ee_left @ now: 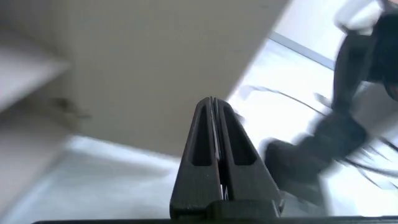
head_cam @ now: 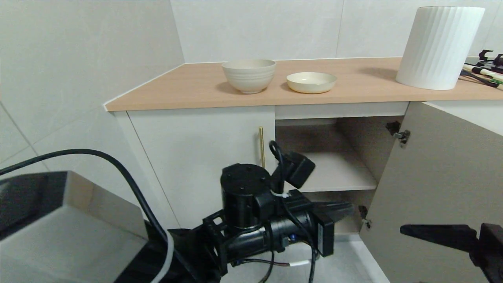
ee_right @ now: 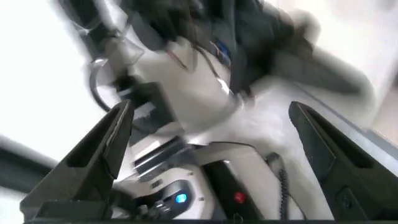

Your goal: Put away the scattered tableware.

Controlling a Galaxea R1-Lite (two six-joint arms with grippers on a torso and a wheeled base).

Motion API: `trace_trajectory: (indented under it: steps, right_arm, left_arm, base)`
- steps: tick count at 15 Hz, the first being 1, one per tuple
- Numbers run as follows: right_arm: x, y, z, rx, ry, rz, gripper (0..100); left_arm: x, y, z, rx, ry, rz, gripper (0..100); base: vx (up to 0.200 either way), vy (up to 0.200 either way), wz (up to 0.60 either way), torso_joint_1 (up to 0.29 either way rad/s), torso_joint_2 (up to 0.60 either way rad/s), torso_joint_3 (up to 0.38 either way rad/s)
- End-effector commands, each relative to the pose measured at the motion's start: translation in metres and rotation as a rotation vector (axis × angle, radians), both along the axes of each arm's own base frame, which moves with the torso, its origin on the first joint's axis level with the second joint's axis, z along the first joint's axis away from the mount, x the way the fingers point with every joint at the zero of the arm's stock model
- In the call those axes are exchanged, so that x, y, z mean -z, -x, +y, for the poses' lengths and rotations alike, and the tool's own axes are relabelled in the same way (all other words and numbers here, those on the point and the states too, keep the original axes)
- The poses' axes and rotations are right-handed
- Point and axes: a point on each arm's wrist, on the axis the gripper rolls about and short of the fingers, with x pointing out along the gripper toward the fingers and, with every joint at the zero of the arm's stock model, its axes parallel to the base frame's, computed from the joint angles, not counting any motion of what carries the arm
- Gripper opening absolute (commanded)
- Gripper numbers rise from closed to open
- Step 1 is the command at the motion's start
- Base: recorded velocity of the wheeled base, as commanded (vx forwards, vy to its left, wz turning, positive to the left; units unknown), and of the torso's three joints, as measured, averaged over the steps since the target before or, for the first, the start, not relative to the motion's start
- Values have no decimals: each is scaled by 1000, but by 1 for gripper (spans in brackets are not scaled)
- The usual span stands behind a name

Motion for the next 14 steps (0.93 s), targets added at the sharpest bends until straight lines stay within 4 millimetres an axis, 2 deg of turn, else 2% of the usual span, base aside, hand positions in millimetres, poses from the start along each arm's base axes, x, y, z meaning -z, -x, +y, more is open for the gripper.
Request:
trace_trajectory:
  steps: [1, 4, 6, 8, 9, 10, 11, 13, 14]
  right_arm:
    - [0, -22, 7, 137, 43, 22, 100]
    - [-9, -39, 18, 181, 57, 19, 100]
    - [-22, -58, 29, 238, 75, 21, 100]
    - [-31, -66, 34, 262, 121, 35, 100]
    - [-32, -67, 36, 257, 149, 44, 100]
    - [-33, -68, 36, 257, 151, 44, 100]
    - [-38, -75, 40, 260, 152, 45, 100]
    - [-48, -78, 42, 264, 131, 22, 100]
    - [-50, -77, 41, 268, 124, 12, 100]
  left_arm:
    - [-26, -12, 42, -109, 19, -22, 0]
    - [-58, -7, 92, -216, -11, 6, 0]
    - [-71, 5, 127, -289, -39, 36, 0]
    - [-82, 19, 153, -346, -52, 52, 0]
    - [-86, 26, 165, -377, -56, 58, 0]
    - [-87, 27, 167, -383, -57, 60, 0]
    - [-94, 34, 182, -429, -54, 59, 0]
    - [-97, 38, 185, -442, -52, 54, 0]
    - [-98, 38, 186, -456, -51, 51, 100]
  base:
    - [0, 0, 0, 0, 0, 0]
    - [0, 0, 0, 0, 0, 0]
    - [0, 0, 0, 0, 0, 0]
    - [0, 0, 0, 0, 0, 0]
    - [0, 0, 0, 0, 0, 0]
    - [0, 0, 0, 0, 0, 0]
    - [0, 0, 0, 0, 0, 0]
    - [0, 0, 0, 0, 0, 0]
    - [0, 0, 0, 0, 0, 0]
